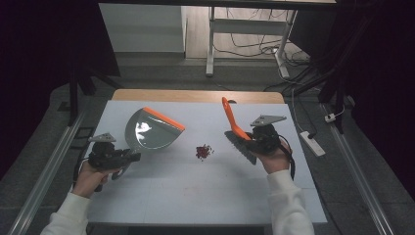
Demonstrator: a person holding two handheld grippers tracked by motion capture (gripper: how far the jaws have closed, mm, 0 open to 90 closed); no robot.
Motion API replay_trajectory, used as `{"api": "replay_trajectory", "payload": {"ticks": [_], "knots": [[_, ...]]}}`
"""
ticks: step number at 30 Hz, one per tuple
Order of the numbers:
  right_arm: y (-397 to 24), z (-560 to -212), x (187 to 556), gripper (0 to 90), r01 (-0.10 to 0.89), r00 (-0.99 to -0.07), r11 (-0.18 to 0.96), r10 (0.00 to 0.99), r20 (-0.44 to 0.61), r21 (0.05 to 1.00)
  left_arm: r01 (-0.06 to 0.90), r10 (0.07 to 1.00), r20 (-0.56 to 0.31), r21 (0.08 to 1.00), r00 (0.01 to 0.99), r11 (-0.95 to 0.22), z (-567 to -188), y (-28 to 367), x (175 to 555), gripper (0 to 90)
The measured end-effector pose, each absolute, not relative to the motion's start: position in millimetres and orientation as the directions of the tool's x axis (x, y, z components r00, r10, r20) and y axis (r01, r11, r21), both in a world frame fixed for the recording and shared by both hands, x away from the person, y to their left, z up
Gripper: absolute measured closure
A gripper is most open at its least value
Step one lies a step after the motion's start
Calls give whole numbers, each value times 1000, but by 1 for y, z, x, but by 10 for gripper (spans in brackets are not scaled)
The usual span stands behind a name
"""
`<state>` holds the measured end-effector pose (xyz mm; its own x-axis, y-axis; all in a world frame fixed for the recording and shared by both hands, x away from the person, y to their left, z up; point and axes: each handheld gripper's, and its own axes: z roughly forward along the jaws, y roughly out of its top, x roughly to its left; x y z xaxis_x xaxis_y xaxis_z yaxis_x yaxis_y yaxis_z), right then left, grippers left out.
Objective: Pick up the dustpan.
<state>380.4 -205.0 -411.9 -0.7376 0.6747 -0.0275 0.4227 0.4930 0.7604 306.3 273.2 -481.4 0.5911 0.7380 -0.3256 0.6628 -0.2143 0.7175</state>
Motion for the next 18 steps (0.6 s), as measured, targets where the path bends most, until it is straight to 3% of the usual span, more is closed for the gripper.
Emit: {"api": "replay_trajectory", "payload": {"ticks": [18], "knots": [[-192,-423,394,701,411,-769,513,639,-16,753,658,694,-316,692,647,-298,-486,269,293,617]]}}
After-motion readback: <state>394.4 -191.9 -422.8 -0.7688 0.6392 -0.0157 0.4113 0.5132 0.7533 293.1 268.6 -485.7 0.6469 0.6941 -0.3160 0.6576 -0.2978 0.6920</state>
